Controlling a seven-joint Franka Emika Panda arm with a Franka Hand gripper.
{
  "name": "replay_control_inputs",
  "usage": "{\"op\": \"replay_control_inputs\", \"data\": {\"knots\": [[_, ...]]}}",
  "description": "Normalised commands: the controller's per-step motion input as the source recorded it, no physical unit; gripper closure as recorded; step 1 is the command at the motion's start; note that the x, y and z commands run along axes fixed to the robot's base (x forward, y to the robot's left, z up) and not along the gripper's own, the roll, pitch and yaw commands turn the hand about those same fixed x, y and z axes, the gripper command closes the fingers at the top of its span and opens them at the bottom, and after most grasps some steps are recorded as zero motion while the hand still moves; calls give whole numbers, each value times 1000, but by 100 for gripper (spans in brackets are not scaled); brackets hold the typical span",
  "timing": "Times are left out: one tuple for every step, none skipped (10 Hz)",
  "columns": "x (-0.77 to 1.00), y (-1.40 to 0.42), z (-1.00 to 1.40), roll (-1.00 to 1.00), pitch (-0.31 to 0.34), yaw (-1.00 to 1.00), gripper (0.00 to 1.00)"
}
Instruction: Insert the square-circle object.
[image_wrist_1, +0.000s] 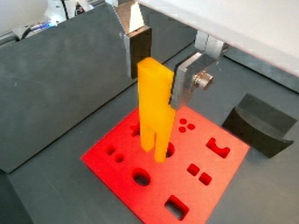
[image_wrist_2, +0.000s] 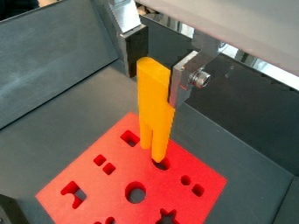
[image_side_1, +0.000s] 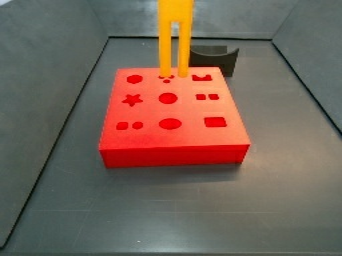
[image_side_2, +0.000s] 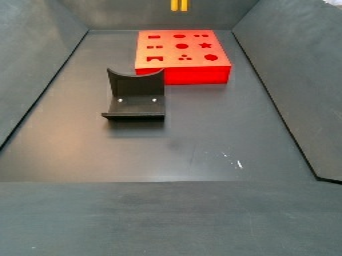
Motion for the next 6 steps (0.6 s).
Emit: {"op": "replay_control_inputs", "data": {"knots": [[-43,-186,-557,70,-69,43,100],[-200,-349,-660,77,-123,126,100],[-377,-340,-520,11,-124,97,100],[-434,-157,-383,0,-76,63,100],[-560,0,-191,31,0,-40,100],[-629,0,-34,27,-10,-51,100]]}}
